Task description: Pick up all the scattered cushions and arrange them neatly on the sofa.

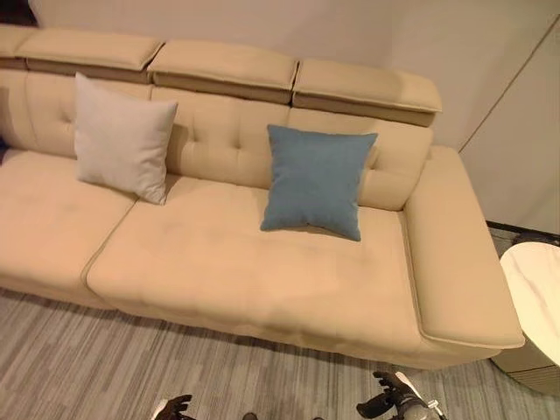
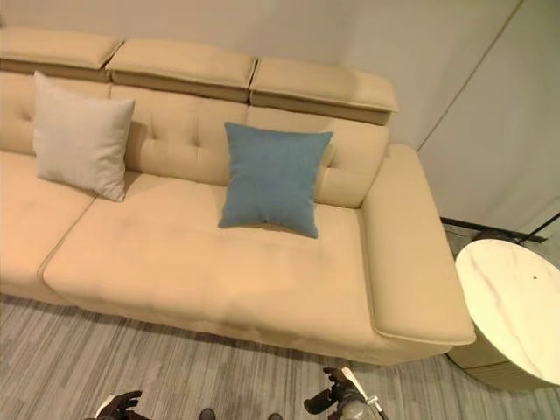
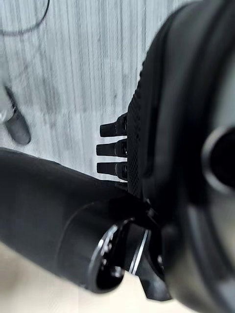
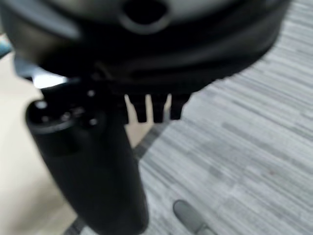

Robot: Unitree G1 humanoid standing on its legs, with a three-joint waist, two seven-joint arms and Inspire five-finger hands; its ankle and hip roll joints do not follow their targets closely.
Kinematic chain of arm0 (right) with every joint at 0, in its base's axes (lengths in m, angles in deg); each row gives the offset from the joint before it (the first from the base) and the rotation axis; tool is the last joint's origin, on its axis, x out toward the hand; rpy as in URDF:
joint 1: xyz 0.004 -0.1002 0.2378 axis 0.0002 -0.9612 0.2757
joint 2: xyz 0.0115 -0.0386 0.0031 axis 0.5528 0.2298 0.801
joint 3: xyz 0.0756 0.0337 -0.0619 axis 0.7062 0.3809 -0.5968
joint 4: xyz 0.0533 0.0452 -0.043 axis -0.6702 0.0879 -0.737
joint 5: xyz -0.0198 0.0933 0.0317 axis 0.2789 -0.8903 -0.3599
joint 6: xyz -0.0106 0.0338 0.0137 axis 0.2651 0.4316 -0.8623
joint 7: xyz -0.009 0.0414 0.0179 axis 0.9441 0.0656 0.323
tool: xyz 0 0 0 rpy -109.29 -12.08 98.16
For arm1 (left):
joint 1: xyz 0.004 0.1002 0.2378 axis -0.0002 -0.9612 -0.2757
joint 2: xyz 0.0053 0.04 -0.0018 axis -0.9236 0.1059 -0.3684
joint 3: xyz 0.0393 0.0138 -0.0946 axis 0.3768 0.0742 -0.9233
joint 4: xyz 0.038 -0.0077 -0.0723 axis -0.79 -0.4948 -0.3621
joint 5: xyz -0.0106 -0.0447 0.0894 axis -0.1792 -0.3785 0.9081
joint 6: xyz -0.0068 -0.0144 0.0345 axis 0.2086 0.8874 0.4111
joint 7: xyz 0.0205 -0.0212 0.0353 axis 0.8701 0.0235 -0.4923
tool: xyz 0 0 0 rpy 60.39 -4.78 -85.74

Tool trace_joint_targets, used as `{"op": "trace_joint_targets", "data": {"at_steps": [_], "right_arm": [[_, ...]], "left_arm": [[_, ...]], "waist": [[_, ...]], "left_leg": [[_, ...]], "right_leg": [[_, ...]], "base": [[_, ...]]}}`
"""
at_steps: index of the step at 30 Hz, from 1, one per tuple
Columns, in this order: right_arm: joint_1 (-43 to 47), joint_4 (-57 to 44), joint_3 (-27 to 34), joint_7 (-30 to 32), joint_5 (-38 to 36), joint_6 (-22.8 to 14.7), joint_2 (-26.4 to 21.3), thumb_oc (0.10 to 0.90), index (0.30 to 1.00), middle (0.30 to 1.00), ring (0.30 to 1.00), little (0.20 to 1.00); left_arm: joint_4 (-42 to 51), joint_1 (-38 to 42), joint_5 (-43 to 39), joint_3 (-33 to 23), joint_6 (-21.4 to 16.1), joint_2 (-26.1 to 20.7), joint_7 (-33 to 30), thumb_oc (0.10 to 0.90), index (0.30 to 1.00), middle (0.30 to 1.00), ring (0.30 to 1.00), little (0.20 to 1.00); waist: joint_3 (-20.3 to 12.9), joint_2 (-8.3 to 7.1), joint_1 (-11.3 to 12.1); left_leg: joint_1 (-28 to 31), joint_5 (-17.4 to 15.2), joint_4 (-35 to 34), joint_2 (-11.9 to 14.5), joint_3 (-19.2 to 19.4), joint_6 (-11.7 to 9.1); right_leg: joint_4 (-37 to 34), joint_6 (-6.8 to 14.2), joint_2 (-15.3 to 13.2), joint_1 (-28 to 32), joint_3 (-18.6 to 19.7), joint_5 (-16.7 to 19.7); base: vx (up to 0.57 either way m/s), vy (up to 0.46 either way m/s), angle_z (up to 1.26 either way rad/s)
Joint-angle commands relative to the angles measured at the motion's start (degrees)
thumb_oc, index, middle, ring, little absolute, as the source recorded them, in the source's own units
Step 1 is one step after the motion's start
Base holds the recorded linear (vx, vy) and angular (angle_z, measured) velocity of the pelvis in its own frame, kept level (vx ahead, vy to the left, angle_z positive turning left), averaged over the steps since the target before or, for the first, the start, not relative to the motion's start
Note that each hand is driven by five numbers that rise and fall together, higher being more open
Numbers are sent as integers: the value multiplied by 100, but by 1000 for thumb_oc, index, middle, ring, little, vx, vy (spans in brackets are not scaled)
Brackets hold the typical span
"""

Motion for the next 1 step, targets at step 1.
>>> {"op": "trace_joint_targets", "data": {"at_steps": [1], "right_arm": [[49,15,94,202,-217,-1,-289,800,900,900,900,900]], "left_arm": [[-149,201,71,-153,-117,-197,-117,800,900,900,900,900]], "waist": [[-63,-222,-85]], "left_leg": [[-196,88,-458,-40,-234,-120]], "right_leg": [[138,438,-206,-78,42,-196]], "base": [[-19,-42,1]]}}
